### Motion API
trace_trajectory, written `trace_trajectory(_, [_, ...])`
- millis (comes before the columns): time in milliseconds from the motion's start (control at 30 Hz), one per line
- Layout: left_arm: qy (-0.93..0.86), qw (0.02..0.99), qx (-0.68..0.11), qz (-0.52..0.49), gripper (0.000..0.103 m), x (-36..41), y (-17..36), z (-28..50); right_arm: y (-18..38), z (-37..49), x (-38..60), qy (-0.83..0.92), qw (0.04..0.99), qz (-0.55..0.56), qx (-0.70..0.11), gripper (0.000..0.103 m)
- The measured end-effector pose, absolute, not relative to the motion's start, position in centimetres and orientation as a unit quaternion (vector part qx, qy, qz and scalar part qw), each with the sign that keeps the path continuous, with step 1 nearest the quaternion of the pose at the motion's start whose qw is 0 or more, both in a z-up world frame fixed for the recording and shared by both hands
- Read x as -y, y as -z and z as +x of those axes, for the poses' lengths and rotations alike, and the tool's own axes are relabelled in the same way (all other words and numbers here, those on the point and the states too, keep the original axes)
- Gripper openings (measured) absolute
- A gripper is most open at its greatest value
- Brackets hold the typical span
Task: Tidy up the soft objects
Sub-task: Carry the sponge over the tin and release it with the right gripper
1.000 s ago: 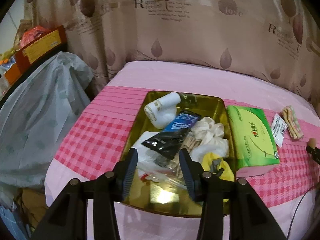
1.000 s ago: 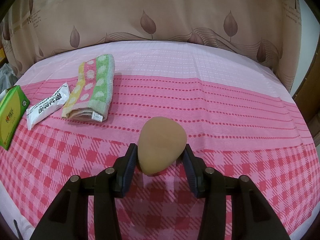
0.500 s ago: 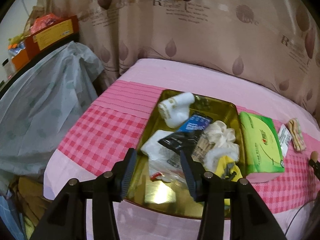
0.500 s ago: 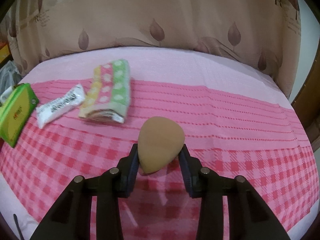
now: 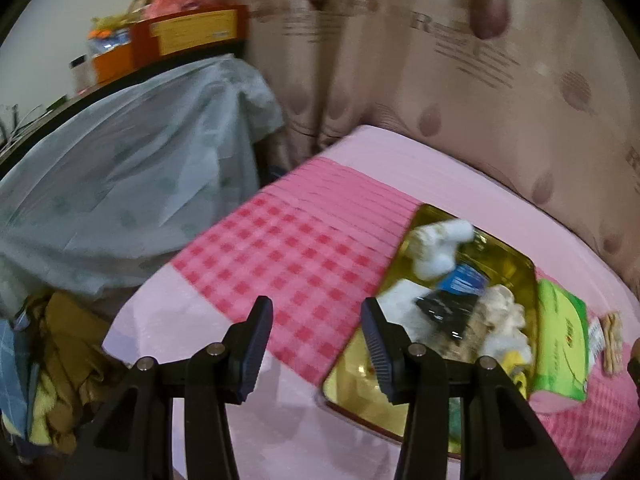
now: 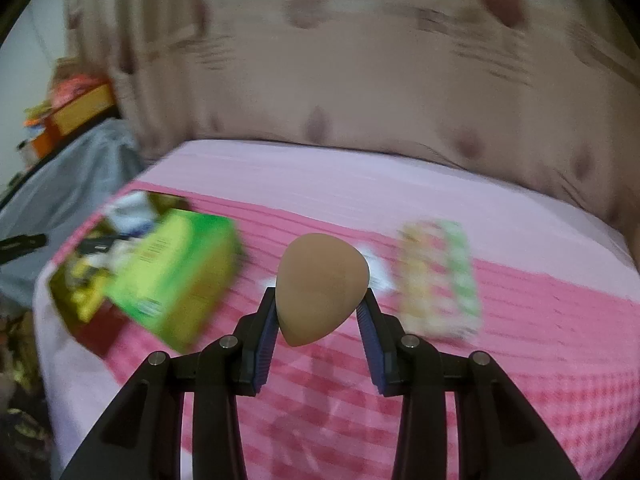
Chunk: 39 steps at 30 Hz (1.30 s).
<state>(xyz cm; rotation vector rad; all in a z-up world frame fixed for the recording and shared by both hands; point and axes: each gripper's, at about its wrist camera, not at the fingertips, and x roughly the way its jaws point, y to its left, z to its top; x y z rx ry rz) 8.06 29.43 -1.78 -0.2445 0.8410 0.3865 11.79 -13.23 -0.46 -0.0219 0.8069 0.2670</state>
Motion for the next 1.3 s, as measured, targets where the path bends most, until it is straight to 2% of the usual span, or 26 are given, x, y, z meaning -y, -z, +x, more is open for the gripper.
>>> trace_trajectory(433, [-0.224,0.87,-0.412,-0.149,0.047,-31.9,2.4,6.7,0.2,14.0,-2.2,-0.261,0.878,-0.082,-0.394,0.036])
trace_trajectory(933, [-0.23,0.865,-0.414,-0.166,0.047,-32.8,2.6,6.5,3.3,18.2,-8.2,-0.275,0.855,-0.103,-0.427,0.037])
trace_trajectory(1133, [-0.227,0.866,-0.416,-0.164,0.047,-32.7,2.7,6.6,4.1,18.7,-8.4,-0.271,0.855,-0.1,-0.43,0.042])
trace_trajectory(1200, [-0.225,0.867,-0.415,-0.16,0.047,-32.5,2.6,6.7,3.8,18.5,-8.3,-0.271,0.857,-0.101,-0.426,0.049])
trace_trajectory(1300, [-0.223,0.868,-0.416,-0.156,0.047,-32.4,2.6,6.8,3.2,18.2,-8.1,-0.271,0.861,-0.101,-0.418,0.053])
